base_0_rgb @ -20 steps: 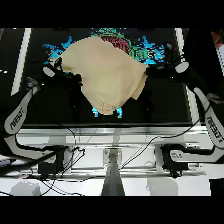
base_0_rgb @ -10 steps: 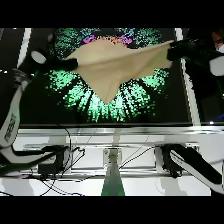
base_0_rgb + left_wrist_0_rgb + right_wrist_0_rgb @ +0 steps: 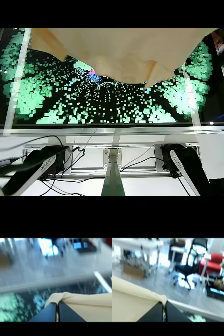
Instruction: Fold the clothes and pants, and hang the long-sleeved shirts on hangers.
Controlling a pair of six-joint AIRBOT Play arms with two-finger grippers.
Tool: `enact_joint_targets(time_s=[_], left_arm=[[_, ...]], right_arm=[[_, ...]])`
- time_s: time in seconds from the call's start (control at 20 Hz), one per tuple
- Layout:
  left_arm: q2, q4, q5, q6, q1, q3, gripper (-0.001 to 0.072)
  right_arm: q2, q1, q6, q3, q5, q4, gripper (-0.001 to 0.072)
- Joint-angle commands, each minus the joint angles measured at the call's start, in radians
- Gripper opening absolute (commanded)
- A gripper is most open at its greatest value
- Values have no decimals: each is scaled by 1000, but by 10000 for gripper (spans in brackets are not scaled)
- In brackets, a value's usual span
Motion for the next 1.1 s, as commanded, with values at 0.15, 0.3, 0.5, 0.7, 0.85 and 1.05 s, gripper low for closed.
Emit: enact_joint_targets(time_s=[0.15, 0.3, 0.5, 0.7, 0.85, 1.05], left_arm=[[328, 31, -79, -17, 1, 5, 16], [354, 31, -247, -97, 1, 5, 16], [217, 30, -617, -162, 1, -30, 16], [-46, 30, -681, -158, 0, -177, 17], [-318, 7, -646, -157, -7, -230, 18], [-552, -160, -509, -80, -7, -230, 17]], right_arm=[[230, 0, 5, 2, -9, 182, 9], [222, -1, 43, 1, 74, 209, 9], [76, -1, 189, -23, 359, 192, 9], [-183, -1, 193, -67, 571, 112, 9], [-405, -1, 192, -91, 528, 40, 9], [-636, -1, 192, -91, 387, 35, 10]])
